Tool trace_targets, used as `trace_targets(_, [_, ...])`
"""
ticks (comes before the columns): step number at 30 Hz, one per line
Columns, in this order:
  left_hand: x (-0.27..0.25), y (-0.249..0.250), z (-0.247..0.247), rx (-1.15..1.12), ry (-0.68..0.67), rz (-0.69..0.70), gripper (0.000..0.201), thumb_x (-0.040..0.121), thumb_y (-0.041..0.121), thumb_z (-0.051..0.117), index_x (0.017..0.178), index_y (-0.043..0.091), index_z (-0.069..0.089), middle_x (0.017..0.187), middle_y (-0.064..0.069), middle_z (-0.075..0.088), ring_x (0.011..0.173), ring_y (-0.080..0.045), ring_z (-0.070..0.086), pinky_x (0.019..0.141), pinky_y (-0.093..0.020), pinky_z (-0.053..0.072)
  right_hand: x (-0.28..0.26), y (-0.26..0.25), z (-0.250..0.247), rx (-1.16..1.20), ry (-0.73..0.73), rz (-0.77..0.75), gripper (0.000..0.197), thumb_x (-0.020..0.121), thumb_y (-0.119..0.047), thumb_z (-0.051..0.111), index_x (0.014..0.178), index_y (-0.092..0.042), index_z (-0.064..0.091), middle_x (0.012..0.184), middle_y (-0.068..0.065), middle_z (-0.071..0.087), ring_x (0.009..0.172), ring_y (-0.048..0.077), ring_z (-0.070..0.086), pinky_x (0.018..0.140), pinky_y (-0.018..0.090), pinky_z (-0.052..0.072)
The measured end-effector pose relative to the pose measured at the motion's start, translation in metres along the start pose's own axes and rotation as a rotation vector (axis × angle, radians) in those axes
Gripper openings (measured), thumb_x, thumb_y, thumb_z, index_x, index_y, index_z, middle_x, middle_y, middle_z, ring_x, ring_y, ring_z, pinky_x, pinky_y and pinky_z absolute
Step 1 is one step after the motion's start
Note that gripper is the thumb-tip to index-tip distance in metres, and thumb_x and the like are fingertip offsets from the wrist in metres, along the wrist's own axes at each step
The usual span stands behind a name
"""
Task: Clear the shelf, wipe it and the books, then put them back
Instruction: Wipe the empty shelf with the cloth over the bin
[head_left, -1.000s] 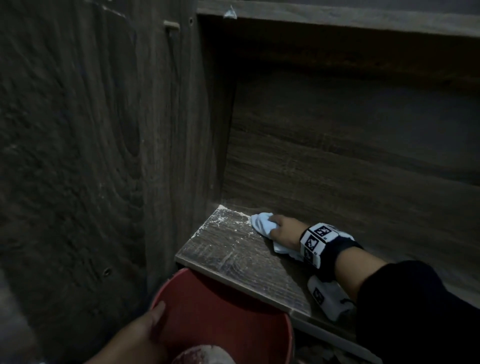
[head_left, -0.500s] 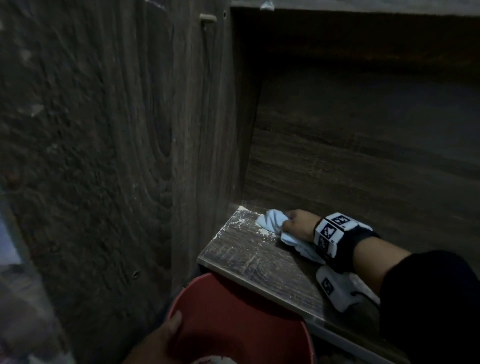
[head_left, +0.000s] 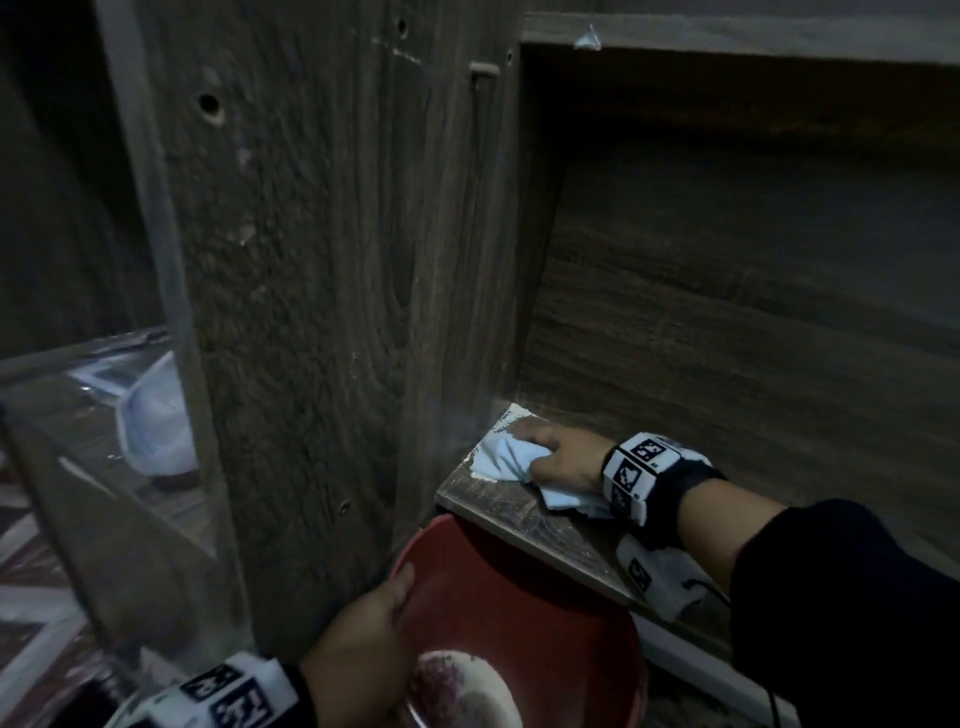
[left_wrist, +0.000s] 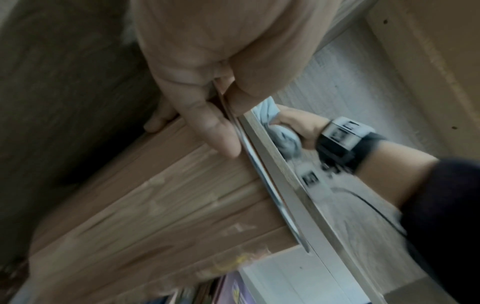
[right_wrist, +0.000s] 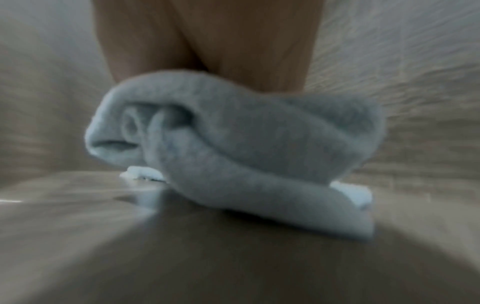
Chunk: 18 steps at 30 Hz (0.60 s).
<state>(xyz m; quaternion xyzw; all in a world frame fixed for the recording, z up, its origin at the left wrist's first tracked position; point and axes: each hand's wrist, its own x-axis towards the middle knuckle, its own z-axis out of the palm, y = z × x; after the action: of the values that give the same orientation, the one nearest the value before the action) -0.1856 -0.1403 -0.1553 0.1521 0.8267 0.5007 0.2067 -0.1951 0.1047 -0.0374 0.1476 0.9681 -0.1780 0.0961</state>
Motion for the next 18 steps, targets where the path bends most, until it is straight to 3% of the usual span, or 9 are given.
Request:
trace_targets(1, [0.001,0.000,0.004,-0.068,-0.053,-0.021,0.065,0.088,0.010,0.065,0.142,0.028,0.033,0.136,0.003,0.048,0.118,-0.002,0.042,0.089,-0.003,0.026,-0.009,-0.002,0.005,0.004,-0.007,-0.022,0.057,0.090,-0.023,0.054,0.143,-0.037,0.038,0.143,-0.003,0.045,0.127,0.019,0.046,0.088,0.021,0.035])
trace_targets(3, [-0.005,0.012,0.008,-0.169,-0.109,-0.061,0.069,0.088,-0.004,0.058,0.148,0.014,0.028,0.124,-0.017,0.061,0.091,-0.014,0.057,0.069,-0.014,0.046,-0.029,-0.004,0.015,0.029,-0.016,-0.081,0.055,0.089,-0.021,0.055,0.140,-0.037,0.043,0.140,-0.004,0.050,0.122,0.017,0.049,0.086,0.018,0.033])
trace_targets(5, [-0.011,0.020,0.009,-0.195,-0.115,-0.092,0.073,0.089,-0.007,0.055,0.151,0.017,0.024,0.096,-0.021,0.069,0.051,-0.017,0.058,0.038,-0.018,0.046,-0.050,-0.004,0.026,0.023,-0.028,-0.140,0.053,0.088,-0.019,0.056,0.138,-0.035,0.046,0.139,-0.006,0.051,0.123,0.013,0.048,0.088,0.014,0.031])
trace_targets(7, [-0.015,0.023,0.006,-0.180,-0.093,-0.098,0.073,0.090,-0.007,0.051,0.151,0.021,0.022,0.070,-0.015,0.066,0.031,-0.013,0.050,0.028,-0.020,0.038,-0.071,-0.002,0.034,-0.005,-0.033,-0.193,0.051,0.089,-0.018,0.055,0.137,-0.033,0.047,0.140,-0.009,0.050,0.125,0.010,0.046,0.089,0.010,0.028])
trace_targets(9, [-0.023,0.030,0.003,-0.142,-0.089,-0.090,0.071,0.091,-0.010,0.043,0.151,0.022,0.021,0.061,-0.014,0.064,0.029,-0.015,0.050,0.028,-0.021,0.038,-0.088,0.002,0.038,-0.016,-0.063,-0.246,0.050,0.090,-0.017,0.054,0.137,-0.034,0.049,0.141,-0.010,0.049,0.124,0.006,0.046,0.093,0.010,0.029])
trace_targets(11, [-0.025,0.034,0.003,-0.121,-0.063,-0.111,0.071,0.090,-0.012,0.039,0.151,0.019,0.022,0.086,-0.024,0.069,0.040,-0.016,0.054,0.036,-0.021,0.043,-0.101,0.004,0.039,0.004,-0.111,-0.258,0.050,0.090,-0.018,0.053,0.135,-0.039,0.051,0.137,-0.011,0.053,0.114,0.002,0.048,0.094,0.013,0.034])
trace_targets(12, [-0.025,0.035,0.003,-0.120,-0.061,-0.119,0.072,0.089,-0.013,0.037,0.151,0.018,0.022,0.091,-0.025,0.068,0.042,-0.016,0.055,0.038,-0.022,0.044,-0.107,0.005,0.041,0.040,-0.087,-0.257,0.049,0.089,-0.020,0.053,0.133,-0.041,0.052,0.134,-0.012,0.055,0.111,0.001,0.049,0.094,0.014,0.037])
trace_targets(16, [-0.026,0.034,0.004,-0.117,-0.079,-0.122,0.073,0.089,-0.012,0.032,0.151,0.025,0.021,0.045,-0.012,0.059,0.027,-0.018,0.048,0.026,-0.024,0.039,-0.125,0.007,0.054,0.219,0.068,-0.271,0.047,0.083,-0.034,0.051,0.128,-0.041,0.056,0.129,-0.016,0.059,0.115,0.002,0.055,0.100,0.024,0.043])
trace_targets(18, [-0.026,0.037,0.004,-0.094,-0.062,-0.118,0.071,0.090,-0.010,0.031,0.151,0.025,0.020,0.040,-0.009,0.057,0.026,-0.017,0.048,0.026,-0.024,0.040,-0.135,0.009,0.049,0.295,0.082,-0.263,0.035,0.092,-0.025,0.054,0.124,-0.039,0.060,0.121,-0.021,0.060,0.107,-0.003,0.057,0.095,0.015,0.043])
